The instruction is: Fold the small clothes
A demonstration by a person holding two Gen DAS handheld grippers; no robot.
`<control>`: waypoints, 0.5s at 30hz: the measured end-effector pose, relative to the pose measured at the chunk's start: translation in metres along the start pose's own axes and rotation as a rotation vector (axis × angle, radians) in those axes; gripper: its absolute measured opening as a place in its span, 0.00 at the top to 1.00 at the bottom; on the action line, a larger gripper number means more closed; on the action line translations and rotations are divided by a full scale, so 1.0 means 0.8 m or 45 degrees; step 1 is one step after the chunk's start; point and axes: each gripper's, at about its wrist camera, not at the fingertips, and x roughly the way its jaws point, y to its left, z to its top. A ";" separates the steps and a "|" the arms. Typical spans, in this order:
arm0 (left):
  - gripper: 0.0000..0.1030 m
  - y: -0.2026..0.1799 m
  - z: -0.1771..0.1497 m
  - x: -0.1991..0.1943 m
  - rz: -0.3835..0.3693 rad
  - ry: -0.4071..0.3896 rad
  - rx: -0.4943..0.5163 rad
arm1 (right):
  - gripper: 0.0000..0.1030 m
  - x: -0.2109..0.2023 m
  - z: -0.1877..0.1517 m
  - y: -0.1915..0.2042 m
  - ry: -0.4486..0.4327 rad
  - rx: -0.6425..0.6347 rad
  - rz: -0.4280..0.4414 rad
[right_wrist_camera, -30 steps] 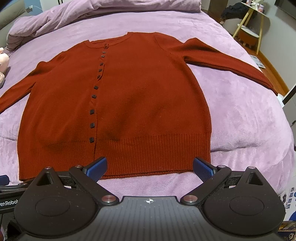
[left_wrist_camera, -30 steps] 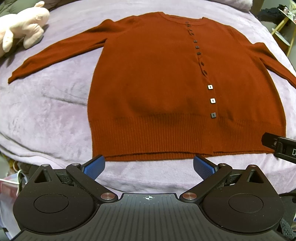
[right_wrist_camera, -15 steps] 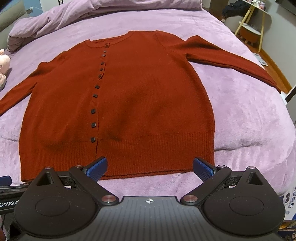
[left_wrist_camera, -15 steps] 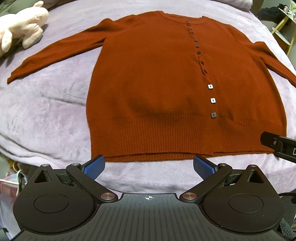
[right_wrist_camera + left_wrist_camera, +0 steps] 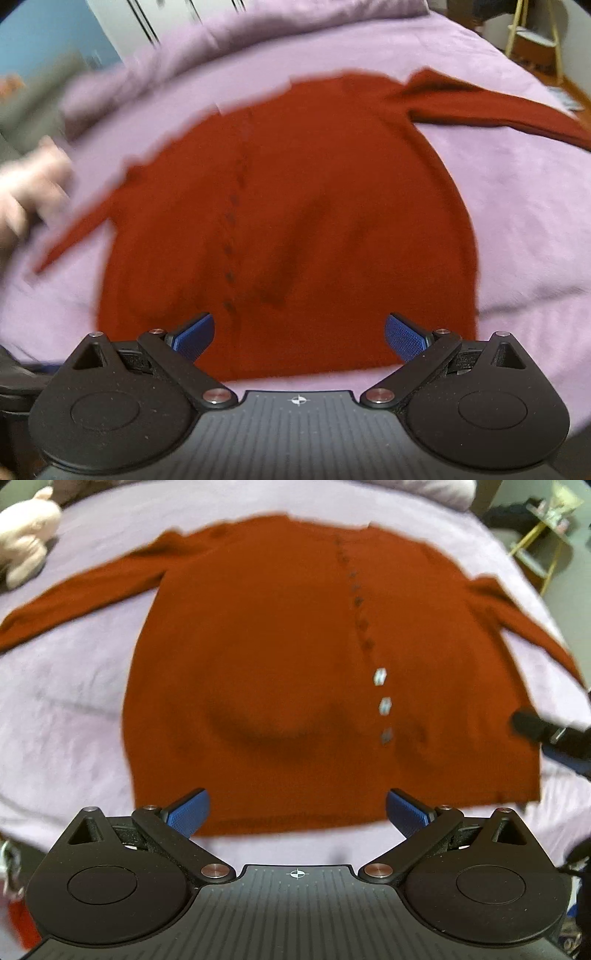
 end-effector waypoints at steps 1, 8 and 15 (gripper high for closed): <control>0.00 -0.002 0.007 0.000 0.004 -0.045 0.009 | 0.04 -0.005 0.004 -0.014 -0.085 0.026 0.049; 0.00 -0.019 0.063 0.029 -0.023 -0.163 0.112 | 0.04 -0.015 0.071 -0.166 -0.629 0.166 -0.140; 0.00 -0.040 0.097 0.065 0.024 -0.173 0.103 | 0.46 0.013 0.127 -0.379 -0.724 0.857 -0.264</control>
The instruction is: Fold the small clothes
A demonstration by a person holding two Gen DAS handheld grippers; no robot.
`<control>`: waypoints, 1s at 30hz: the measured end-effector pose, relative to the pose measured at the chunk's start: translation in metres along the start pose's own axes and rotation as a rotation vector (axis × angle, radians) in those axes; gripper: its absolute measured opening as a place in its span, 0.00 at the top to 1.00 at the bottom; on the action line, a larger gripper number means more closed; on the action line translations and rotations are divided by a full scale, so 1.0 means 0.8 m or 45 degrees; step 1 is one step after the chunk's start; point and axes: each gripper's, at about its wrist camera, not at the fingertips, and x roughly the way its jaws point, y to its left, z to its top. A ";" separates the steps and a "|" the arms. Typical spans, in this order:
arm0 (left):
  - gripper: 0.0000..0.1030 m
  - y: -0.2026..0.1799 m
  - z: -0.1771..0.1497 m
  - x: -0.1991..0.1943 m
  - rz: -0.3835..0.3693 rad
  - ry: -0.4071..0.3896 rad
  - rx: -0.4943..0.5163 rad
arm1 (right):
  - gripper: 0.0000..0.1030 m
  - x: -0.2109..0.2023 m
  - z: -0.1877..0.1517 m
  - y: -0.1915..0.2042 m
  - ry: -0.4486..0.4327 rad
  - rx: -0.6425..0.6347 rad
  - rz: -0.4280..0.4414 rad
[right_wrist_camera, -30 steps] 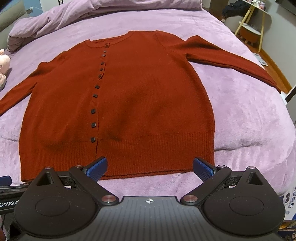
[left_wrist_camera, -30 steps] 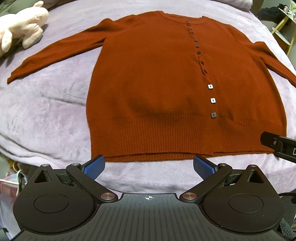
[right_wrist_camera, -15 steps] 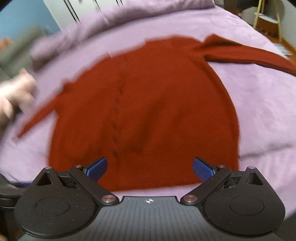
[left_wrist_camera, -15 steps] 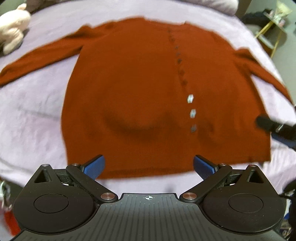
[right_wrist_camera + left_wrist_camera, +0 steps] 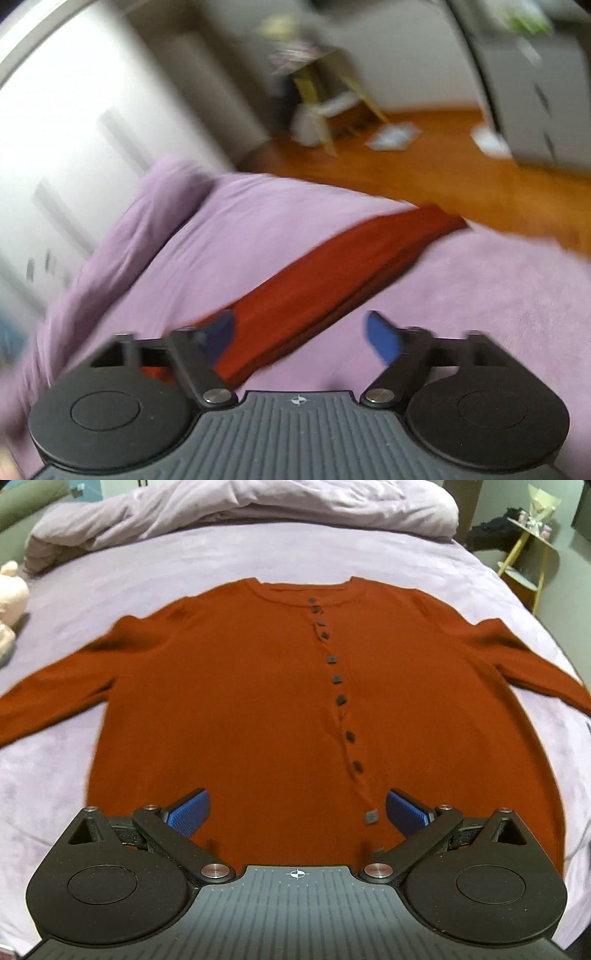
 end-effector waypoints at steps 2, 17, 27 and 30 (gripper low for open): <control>0.00 -0.002 0.002 0.012 -0.030 0.017 -0.022 | 0.53 0.026 0.013 -0.029 0.011 0.182 -0.033; 0.02 0.024 0.040 0.038 -0.150 -0.008 -0.142 | 0.94 0.064 0.038 -0.011 -0.128 0.102 -0.215; 0.08 0.025 0.111 0.049 -0.494 -0.147 -0.206 | 0.66 -0.049 -0.172 0.259 0.162 -0.860 0.807; 0.14 0.037 0.115 0.079 -0.553 -0.059 -0.245 | 0.47 -0.038 -0.228 0.247 0.366 -0.772 0.778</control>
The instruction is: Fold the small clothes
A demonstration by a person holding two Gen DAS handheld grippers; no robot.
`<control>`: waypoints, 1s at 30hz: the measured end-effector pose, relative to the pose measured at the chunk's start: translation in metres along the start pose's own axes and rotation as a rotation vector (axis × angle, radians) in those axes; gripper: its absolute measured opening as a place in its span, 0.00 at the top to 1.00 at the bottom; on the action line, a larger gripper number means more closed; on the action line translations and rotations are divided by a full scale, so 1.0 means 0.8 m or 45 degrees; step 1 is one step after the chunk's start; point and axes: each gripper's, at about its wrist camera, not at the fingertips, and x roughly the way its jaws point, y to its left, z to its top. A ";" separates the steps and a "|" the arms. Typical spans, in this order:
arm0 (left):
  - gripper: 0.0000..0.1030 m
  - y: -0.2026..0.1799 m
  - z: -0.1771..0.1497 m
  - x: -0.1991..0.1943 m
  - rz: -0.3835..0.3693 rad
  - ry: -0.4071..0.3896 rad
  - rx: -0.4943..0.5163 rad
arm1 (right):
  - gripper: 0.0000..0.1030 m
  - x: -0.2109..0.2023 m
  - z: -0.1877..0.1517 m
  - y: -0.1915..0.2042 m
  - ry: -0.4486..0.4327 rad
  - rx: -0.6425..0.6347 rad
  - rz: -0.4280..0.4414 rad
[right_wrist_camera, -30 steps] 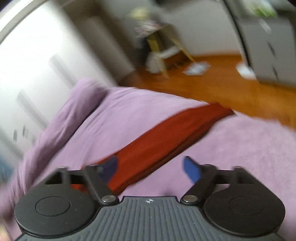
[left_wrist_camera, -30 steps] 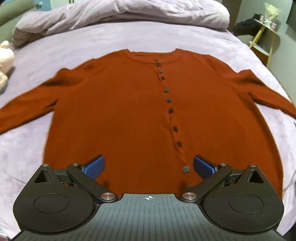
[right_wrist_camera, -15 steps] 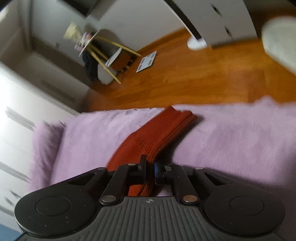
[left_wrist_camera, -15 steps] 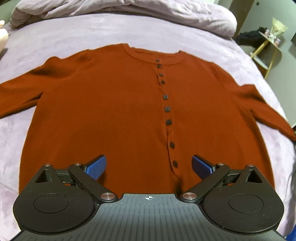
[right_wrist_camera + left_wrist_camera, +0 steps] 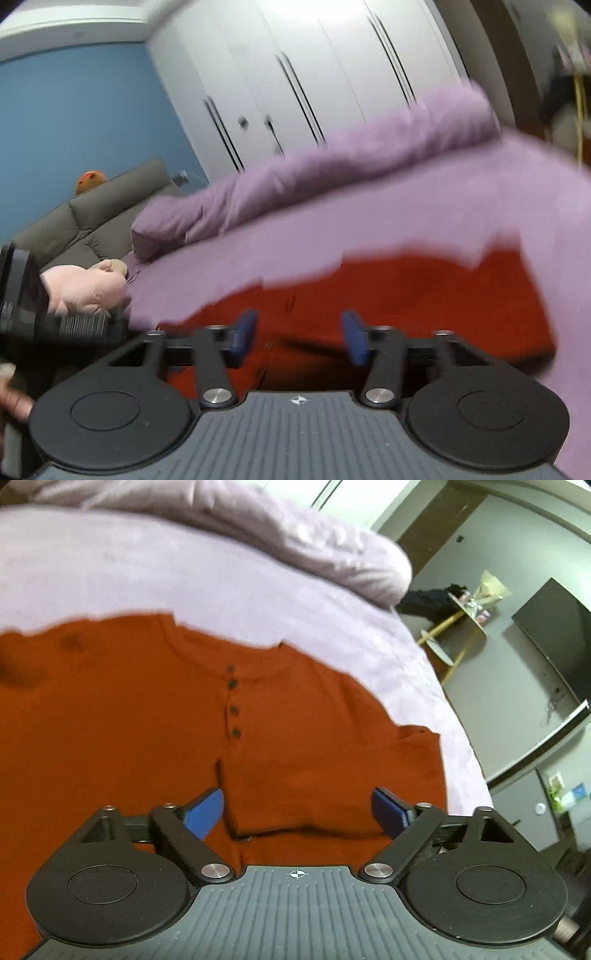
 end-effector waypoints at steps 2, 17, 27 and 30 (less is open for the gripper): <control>0.21 0.020 0.000 0.018 -0.012 0.063 -0.063 | 0.47 0.003 -0.028 -0.018 0.070 0.172 -0.019; 0.87 0.064 0.006 0.085 -0.036 0.166 -0.310 | 0.52 -0.018 -0.079 -0.077 0.143 0.406 -0.137; 0.92 0.013 0.040 0.014 0.084 -0.130 0.086 | 0.58 -0.011 -0.069 -0.073 0.161 0.291 -0.230; 0.91 0.001 0.048 -0.009 0.343 -0.268 0.351 | 0.59 -0.012 -0.062 -0.077 0.147 0.232 -0.343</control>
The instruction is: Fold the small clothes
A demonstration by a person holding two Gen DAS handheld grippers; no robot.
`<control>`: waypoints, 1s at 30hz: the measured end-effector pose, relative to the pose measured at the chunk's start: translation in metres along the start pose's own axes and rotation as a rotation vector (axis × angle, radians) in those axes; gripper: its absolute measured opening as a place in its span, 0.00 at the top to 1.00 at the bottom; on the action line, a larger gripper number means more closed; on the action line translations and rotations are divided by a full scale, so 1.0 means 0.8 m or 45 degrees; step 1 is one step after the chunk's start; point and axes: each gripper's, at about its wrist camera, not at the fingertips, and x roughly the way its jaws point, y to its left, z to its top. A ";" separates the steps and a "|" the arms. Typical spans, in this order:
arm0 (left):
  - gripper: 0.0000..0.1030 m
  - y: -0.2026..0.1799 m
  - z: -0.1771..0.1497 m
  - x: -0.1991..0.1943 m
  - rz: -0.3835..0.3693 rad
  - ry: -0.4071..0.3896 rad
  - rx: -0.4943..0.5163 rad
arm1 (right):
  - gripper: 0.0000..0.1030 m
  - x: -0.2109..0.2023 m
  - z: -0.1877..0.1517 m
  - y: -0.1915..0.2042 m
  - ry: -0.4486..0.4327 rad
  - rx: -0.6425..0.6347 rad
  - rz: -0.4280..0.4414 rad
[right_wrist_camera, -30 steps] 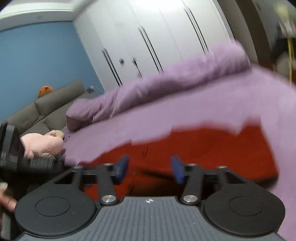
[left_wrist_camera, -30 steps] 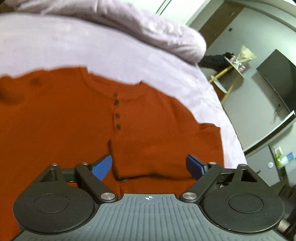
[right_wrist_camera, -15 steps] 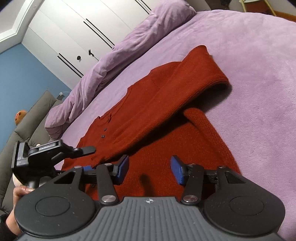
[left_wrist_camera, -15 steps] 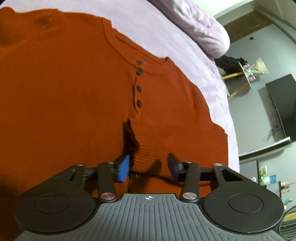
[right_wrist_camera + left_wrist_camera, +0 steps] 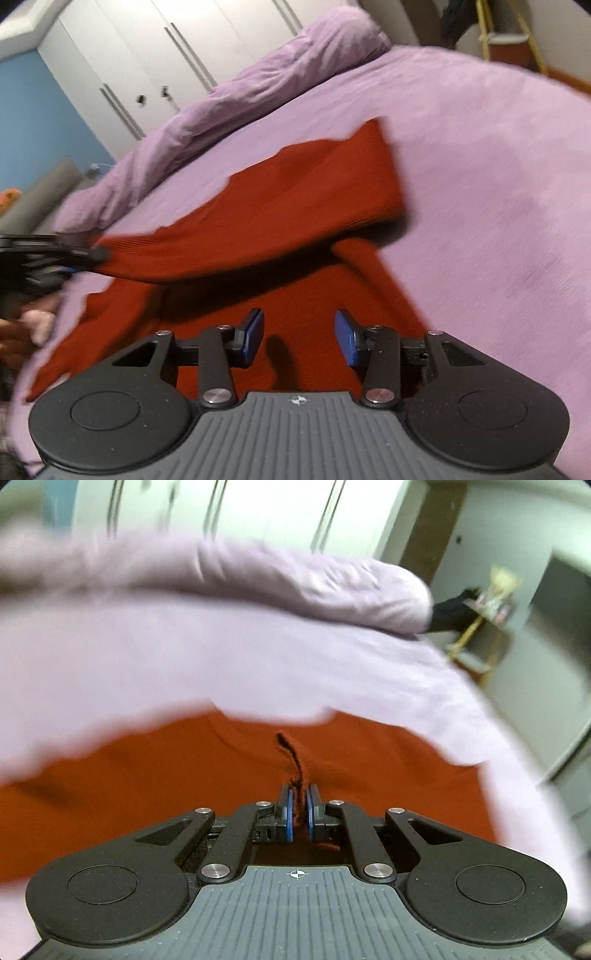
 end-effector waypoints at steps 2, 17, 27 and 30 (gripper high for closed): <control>0.91 0.008 -0.002 0.001 0.196 -0.032 0.120 | 0.59 -0.001 0.004 0.001 -0.024 -0.050 -0.089; 0.74 0.124 -0.046 0.057 0.028 0.172 -0.369 | 0.39 0.102 0.126 0.012 0.027 -0.074 -0.097; 0.92 0.116 -0.024 0.042 0.045 -0.030 -0.245 | 0.92 0.148 0.139 0.034 0.001 -0.221 -0.152; 0.92 0.106 -0.015 0.029 0.175 -0.148 -0.065 | 0.91 0.132 0.136 0.049 -0.120 -0.300 -0.132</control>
